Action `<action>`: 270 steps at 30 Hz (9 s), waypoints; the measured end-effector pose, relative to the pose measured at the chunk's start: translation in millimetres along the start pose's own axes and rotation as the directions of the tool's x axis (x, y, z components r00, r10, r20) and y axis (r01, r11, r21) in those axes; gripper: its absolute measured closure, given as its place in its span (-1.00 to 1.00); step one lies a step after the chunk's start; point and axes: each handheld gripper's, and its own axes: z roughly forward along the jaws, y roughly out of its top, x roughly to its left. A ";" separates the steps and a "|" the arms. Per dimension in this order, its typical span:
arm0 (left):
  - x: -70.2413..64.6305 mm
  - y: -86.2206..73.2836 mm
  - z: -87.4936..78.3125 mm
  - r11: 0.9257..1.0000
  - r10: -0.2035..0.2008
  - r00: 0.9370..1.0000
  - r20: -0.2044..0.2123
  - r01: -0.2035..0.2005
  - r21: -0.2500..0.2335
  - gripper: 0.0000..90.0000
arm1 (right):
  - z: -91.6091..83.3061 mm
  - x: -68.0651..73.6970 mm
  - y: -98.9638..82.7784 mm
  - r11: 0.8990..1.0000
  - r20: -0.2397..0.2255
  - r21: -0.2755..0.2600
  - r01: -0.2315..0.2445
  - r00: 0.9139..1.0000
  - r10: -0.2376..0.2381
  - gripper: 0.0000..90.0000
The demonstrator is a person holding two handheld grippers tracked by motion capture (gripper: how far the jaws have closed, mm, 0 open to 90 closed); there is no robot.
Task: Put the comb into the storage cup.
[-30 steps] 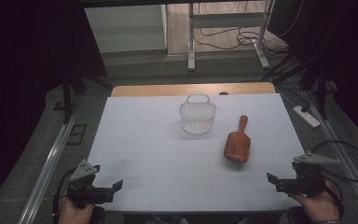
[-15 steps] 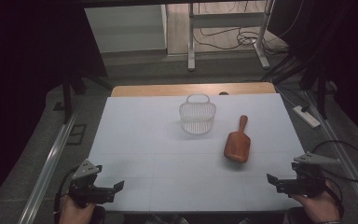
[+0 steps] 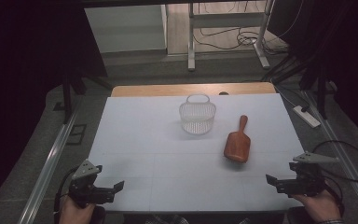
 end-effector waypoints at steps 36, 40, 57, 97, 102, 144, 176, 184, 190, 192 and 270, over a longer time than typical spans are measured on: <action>0.0 0.0 -0.1 1.000 0.001 1.000 0.002 -0.001 -0.004 -0.99 | 22.4 -1.1 27.5 0.997 -0.082 0.052 0.062 0.995 -0.058 -1.00; 0.3 -0.1 -0.4 1.000 0.003 1.000 0.004 -0.003 -0.004 -0.99 | 25.0 -1.6 32.4 0.997 -0.080 0.044 0.064 0.995 -0.060 -1.00; 0.0 0.0 0.0 1.000 0.004 1.000 0.004 -0.004 -0.004 -0.99 | 42.2 -4.4 54.3 0.994 -0.070 0.051 0.093 0.994 -0.090 -1.00; 0.7 -0.2 -0.3 1.000 0.002 1.000 0.007 -0.002 -0.006 -0.99 | 89.0 -6.2 90.3 0.981 -0.056 0.130 0.146 0.989 -0.140 -1.00; 0.9 -0.2 -0.4 1.000 0.002 1.000 0.008 -0.002 -0.006 -0.99 | 93.4 -6.6 93.7 0.977 -0.063 0.142 0.156 0.987 -0.148 -1.00; 0.9 1.0 1.5 1.000 0.013 1.000 0.023 -0.013 0.001 -0.99 | 137.9 -9.0 123.0 0.966 -0.077 0.192 0.176 0.983 -0.164 -1.00; 0.6 1.3 1.9 1.000 0.019 1.000 0.026 -0.019 0.003 -0.98 | 169.1 -12.1 146.3 0.949 -0.023 0.271 0.162 0.987 -0.161 -1.00; 0.5 1.3 2.0 1.000 0.018 0.999 0.027 -0.018 0.002 -0.98 | 174.7 -16.2 146.4 0.948 -0.009 0.291 0.132 0.991 -0.136 -0.90; 0.6 1.4 2.1 1.000 0.020 0.999 0.028 -0.020 0.003 -0.98 | 172.0 -17.7 148.9 0.955 -0.004 0.265 0.133 0.991 -0.137 -0.51; 0.5 1.5 2.2 1.000 0.021 0.999 0.028 -0.021 0.004 -0.98 | 170.8 -18.2 150.2 0.956 -0.002 0.259 0.136 0.990 -0.140 -0.33; -1.3 2.1 3.7 0.999 0.037 0.999 0.022 -0.038 0.021 -0.97 | 194.5 -40.6 140.0 0.905 0.009 0.381 0.187 0.979 -0.206 0.98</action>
